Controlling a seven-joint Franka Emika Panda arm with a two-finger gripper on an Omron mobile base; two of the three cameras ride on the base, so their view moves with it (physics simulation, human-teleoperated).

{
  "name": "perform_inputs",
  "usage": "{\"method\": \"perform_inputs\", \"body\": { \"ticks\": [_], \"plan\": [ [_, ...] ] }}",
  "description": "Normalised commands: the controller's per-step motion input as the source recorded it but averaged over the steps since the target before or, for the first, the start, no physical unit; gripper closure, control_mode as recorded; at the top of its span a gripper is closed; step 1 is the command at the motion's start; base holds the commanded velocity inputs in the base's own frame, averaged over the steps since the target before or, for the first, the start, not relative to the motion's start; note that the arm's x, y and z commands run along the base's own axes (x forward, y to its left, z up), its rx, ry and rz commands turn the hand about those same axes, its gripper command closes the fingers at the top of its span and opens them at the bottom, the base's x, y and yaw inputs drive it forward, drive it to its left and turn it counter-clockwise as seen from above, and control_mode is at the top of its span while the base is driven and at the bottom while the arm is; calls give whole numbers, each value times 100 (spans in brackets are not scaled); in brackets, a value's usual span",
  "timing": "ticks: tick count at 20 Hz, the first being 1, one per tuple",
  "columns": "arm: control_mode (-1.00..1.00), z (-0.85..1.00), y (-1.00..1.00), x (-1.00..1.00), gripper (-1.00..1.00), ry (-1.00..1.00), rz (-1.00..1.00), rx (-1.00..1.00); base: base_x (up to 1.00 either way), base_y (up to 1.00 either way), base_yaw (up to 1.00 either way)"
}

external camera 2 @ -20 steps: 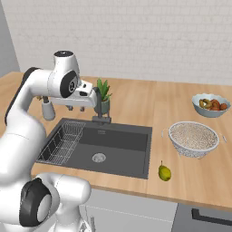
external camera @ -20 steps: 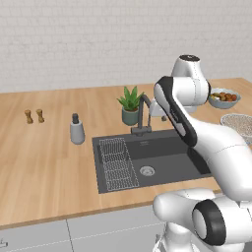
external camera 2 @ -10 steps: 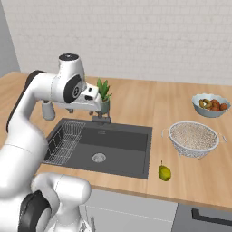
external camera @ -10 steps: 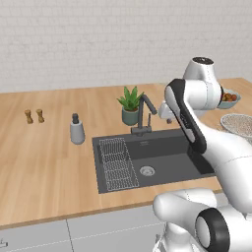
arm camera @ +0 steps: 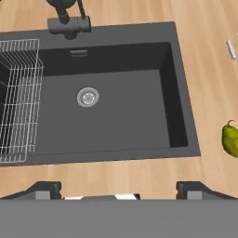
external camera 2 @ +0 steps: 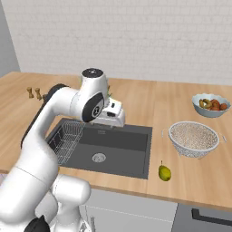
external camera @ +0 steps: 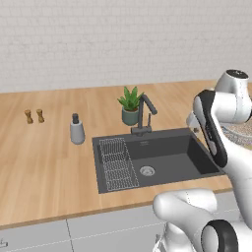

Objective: Put the colander in the sink, put the pear in the colander, and turn on the sink faucet and pour water over the colander.

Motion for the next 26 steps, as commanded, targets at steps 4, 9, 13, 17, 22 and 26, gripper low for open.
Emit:
{"method": "perform_inputs", "body": {
  "ticks": [4, 9, 13, 17, 22, 26],
  "plan": [
    [-100, -29, -100, -22, -100, 0, -8, 6, 0, 0, 0],
    [-100, -31, -100, -2, -100, 0, -15, 16, 0, 0, 0],
    [-100, -32, -88, 0, -100, 0, -11, 22, 0, 0, 0],
    [-100, -40, -68, 1, -100, 0, -6, 17, 0, 0, 0],
    [-100, -45, -49, 4, -100, 0, -1, 2, 0, 0, 0],
    [-100, -41, -22, 1, -100, 14, -7, -11, 0, 0, 0]
  ]
}}
